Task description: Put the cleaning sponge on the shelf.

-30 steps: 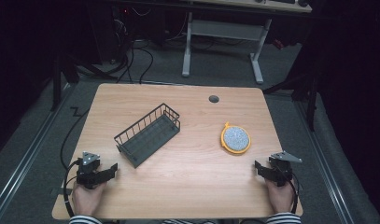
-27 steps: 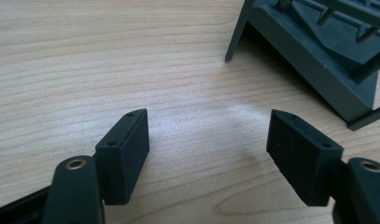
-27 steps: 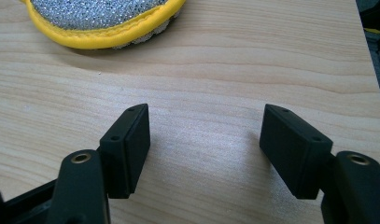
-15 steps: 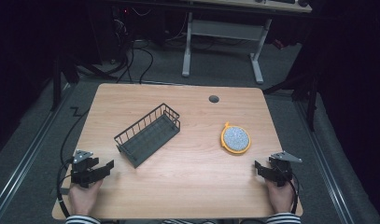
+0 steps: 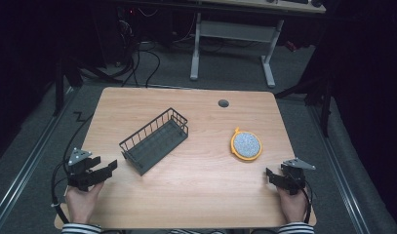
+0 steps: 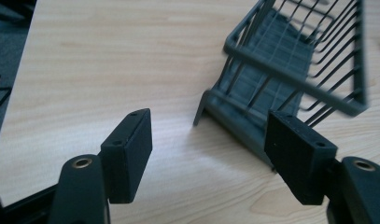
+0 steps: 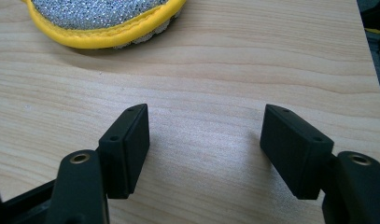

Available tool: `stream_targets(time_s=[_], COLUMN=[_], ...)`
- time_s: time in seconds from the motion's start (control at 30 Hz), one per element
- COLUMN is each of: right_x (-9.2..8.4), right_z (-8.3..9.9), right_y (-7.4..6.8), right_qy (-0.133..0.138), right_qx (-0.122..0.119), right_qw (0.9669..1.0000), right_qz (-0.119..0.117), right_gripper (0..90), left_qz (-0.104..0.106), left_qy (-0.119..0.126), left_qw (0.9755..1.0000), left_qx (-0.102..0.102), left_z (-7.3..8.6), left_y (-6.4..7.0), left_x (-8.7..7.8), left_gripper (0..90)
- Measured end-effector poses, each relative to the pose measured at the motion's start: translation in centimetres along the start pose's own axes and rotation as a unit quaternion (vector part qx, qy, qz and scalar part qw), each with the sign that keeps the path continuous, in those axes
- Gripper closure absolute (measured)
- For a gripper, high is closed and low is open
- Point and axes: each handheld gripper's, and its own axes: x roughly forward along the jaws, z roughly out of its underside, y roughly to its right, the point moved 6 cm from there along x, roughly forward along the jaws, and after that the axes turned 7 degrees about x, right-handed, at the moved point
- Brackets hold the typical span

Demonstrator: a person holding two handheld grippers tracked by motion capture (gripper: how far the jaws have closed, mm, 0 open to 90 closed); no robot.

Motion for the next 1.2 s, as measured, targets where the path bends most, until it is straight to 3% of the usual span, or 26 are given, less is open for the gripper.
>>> stream_targets(time_s=[0.27, 0.5, 0.93, 1.2], right_x=[0.0, 0.0, 0.0, 0.0], right_z=[0.0, 0.0, 0.0, 0.0], right_y=[0.0, 0.0, 0.0, 0.0], right_qy=[0.000, 0.000, 0.000, 0.000], right_qx=[0.001, -0.004, -0.003, -0.001], right_qw=[1.0000, 1.0000, 1.0000, 1.0000], right_qz=[-0.001, -0.001, -0.003, -0.003], right_gripper=[33.1, 32.9, 32.8, 32.8], left_qz=[0.005, 0.007, 0.012, 0.021], left_qy=[-0.001, -0.036, -0.073, -0.100], left_qw=[0.9996, 0.9978, 0.9950, 0.9920], left_qx=[0.027, 0.055, 0.067, 0.074], left_z=[-2.8, -5.3, -6.5, -6.0], left_y=[0.7, 1.1, 0.4, 0.7], left_x=[0.0, 1.5, 4.4, 6.3], left_gripper=[33.7, 35.6, 38.2, 47.9])
